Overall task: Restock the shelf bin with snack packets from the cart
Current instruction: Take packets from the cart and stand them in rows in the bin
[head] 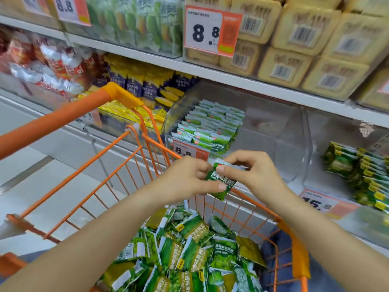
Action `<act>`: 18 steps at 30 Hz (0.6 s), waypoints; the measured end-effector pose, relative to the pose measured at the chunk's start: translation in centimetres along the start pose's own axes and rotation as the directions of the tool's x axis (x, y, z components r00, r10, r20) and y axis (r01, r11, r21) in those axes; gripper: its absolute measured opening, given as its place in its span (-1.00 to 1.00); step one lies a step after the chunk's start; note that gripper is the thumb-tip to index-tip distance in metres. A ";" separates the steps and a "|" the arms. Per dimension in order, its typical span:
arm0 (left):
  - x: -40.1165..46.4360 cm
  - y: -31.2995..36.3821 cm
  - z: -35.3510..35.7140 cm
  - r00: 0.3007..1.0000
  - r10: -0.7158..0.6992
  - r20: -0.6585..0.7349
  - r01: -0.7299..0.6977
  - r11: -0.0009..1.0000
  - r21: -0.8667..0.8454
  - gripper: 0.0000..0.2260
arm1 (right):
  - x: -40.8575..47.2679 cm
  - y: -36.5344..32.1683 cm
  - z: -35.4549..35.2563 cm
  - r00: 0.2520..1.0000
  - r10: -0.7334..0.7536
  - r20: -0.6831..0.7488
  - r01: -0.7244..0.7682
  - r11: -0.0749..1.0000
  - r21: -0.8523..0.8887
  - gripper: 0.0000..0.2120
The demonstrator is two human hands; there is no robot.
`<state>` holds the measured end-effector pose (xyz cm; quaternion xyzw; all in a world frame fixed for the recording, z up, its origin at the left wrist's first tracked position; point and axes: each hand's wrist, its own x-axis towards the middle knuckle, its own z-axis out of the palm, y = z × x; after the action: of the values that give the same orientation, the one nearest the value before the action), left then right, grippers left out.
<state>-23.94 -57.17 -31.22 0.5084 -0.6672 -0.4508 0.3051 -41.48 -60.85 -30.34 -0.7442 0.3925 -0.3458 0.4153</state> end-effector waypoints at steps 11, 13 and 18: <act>2.3 -3.0 -0.8 0.893 0.208 -0.400 0.025 0.863 0.505 -0.58 | 4.7 1.8 -2.4 0.971 0.115 -0.208 -0.120 0.993 -0.007 -0.86; 2.6 -5.1 -1.3 0.909 0.216 -0.357 0.098 0.721 0.686 -0.38 | 6.9 3.0 -3.8 0.954 0.060 -0.295 -0.138 0.958 -0.252 -0.87; 2.6 -6.0 -0.9 0.904 0.192 -0.381 0.154 0.686 0.711 -0.29 | 11.6 6.6 -2.8 0.897 0.429 -0.105 -0.418 0.749 -0.513 -0.58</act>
<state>-21.56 -60.39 -36.47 0.6656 -0.7123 -0.0236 0.2213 -40.52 -74.22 -32.91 -0.7235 0.6257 -0.1150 0.2681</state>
